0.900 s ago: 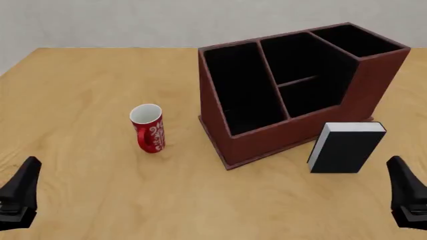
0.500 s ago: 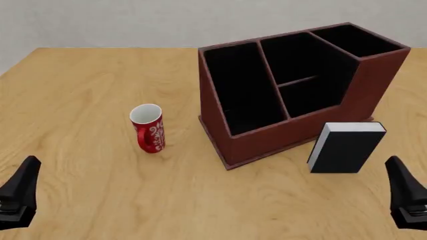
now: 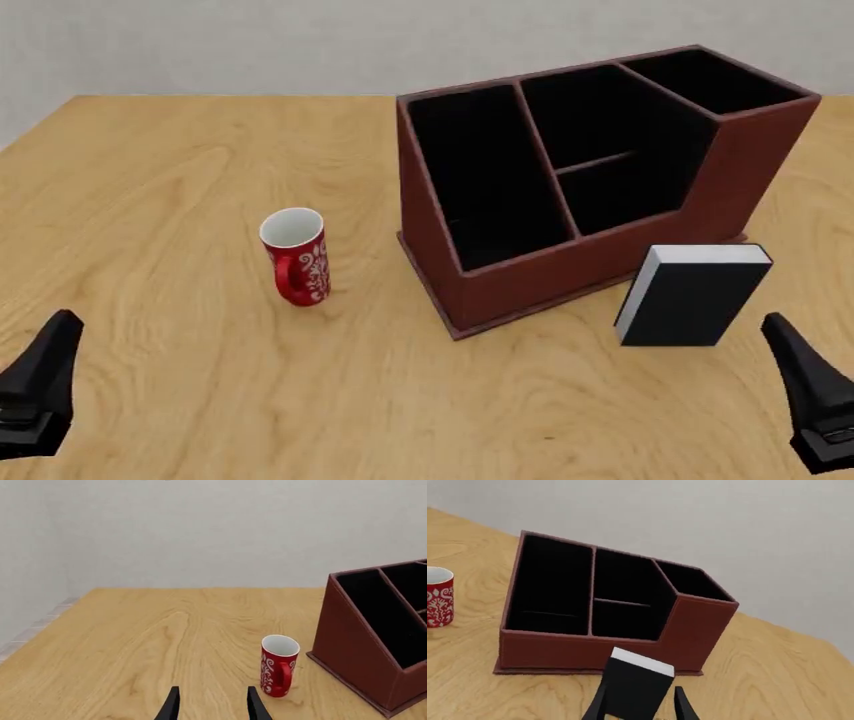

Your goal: Pick up the book and place it in the left compartment of the caddy.

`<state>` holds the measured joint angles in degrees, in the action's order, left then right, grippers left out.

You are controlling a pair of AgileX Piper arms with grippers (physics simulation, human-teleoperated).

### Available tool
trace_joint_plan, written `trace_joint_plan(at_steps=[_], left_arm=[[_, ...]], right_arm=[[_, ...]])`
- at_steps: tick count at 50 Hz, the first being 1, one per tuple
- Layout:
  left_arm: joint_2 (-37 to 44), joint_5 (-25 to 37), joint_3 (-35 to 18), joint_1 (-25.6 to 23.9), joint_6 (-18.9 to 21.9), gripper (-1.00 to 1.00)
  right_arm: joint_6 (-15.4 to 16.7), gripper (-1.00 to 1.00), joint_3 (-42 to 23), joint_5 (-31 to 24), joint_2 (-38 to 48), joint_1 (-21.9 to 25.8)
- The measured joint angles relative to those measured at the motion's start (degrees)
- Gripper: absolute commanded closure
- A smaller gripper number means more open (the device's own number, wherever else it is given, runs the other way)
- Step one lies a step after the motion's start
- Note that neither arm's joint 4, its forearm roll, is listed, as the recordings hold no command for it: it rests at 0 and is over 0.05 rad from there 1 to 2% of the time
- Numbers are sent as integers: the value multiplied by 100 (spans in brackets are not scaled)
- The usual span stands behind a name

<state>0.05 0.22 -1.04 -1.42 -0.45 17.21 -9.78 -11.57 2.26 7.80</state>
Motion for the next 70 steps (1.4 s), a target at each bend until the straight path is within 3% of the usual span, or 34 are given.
trace_joint_plan(at_steps=[17, 36, 46, 70], left_arm=[[0, 21, -68, -66, -14, -100], [-1, 51, -157, -122, -7, -100], [-2, 32, -153, -130, -2, -100], [-2, 7, -184, -133, -19, -100]], right_arm=[[1252, -100, -323, -332, 1098, 584], [2490, -100, -894, -725, 2301, 509], [3032, -100, -1488, -1407, 2640, 471], [4161, -100, -3373, -3664, 3245, 655]])
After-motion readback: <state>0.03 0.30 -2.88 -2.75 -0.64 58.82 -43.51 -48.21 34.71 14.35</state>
